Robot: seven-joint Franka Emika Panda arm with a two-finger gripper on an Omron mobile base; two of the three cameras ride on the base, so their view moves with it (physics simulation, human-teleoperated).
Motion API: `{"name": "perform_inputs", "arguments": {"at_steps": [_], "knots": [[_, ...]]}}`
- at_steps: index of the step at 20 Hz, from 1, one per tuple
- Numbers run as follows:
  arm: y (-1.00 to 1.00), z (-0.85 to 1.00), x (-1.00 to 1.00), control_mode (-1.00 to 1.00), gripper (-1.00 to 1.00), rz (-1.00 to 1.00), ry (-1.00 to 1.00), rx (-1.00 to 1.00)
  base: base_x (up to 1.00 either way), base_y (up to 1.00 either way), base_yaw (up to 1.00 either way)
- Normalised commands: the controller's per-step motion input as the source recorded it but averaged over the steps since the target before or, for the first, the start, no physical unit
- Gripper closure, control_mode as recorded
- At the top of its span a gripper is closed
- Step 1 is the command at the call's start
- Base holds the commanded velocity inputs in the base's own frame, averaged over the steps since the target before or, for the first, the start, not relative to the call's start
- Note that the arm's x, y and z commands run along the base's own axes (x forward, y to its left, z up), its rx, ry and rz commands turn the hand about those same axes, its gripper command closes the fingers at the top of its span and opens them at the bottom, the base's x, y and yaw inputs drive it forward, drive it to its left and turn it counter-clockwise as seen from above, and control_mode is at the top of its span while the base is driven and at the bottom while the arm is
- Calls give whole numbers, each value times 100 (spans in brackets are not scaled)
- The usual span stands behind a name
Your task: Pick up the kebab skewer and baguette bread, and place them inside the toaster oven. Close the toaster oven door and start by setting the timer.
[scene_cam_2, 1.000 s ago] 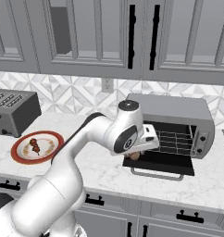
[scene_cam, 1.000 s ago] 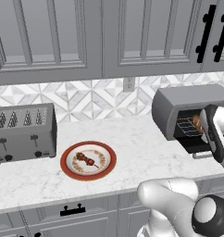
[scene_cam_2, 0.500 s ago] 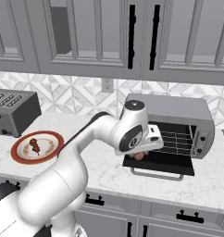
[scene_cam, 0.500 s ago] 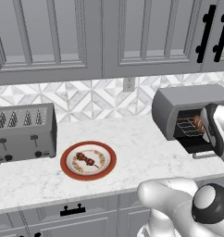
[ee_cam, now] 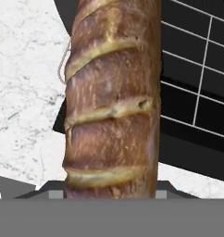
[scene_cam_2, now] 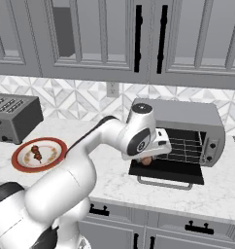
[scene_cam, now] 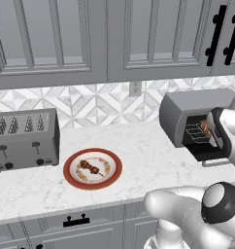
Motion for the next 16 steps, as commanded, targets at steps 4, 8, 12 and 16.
{"name": "perform_inputs", "arguments": {"at_steps": [4, 8, 12, 16], "knots": [[0, -21, 29, -100, 100, 0, 0, 0, 0, 0, 0], [0, -4, 29, -100, 100, 0, 0, 0, 0, 0, 0], [0, -15, 37, -100, 100, 0, 0, 0, 0, 0, 0], [-1, -25, 44, -100, 100, 0, 0, 0, 0, 0, 0]]}}
